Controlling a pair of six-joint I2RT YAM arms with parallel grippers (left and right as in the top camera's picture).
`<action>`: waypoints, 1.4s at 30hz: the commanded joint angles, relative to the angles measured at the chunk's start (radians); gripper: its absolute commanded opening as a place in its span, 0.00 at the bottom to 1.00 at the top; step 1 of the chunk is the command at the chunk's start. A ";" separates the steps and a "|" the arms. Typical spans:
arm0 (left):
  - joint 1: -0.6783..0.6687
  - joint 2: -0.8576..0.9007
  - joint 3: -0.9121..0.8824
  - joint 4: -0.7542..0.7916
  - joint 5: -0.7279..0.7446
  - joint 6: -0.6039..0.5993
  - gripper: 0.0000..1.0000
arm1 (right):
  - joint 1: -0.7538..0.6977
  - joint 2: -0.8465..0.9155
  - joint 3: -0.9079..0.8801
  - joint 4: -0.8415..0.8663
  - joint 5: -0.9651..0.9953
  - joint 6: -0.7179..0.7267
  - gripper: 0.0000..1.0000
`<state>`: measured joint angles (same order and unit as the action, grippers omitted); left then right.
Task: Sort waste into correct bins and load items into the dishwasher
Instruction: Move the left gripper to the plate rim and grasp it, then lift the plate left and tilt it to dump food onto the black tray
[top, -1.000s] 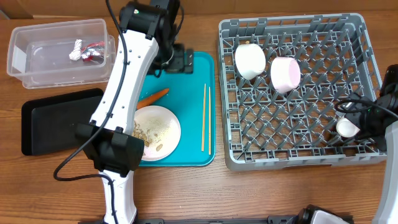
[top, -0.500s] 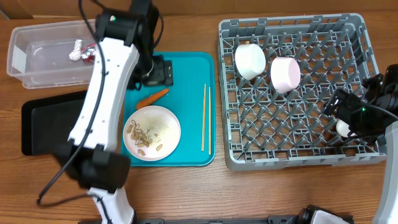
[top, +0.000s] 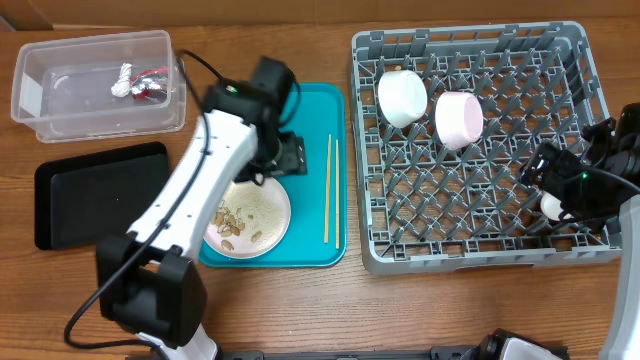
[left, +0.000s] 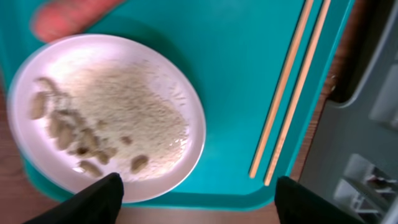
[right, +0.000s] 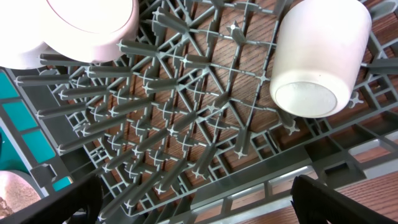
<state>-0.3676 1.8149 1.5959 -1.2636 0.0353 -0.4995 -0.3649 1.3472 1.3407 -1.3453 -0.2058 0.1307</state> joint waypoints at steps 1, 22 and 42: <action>-0.053 0.029 -0.113 0.092 0.022 -0.066 0.71 | 0.001 -0.010 0.009 0.008 -0.006 -0.005 1.00; -0.079 0.065 -0.365 0.400 -0.094 -0.128 0.52 | 0.001 -0.010 0.009 0.005 -0.006 -0.004 1.00; -0.076 0.174 -0.354 0.425 -0.167 -0.054 0.04 | 0.001 -0.010 0.009 0.008 -0.006 -0.004 1.00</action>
<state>-0.4503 1.9419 1.2514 -0.8555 -0.0963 -0.5758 -0.3649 1.3472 1.3407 -1.3445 -0.2062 0.1299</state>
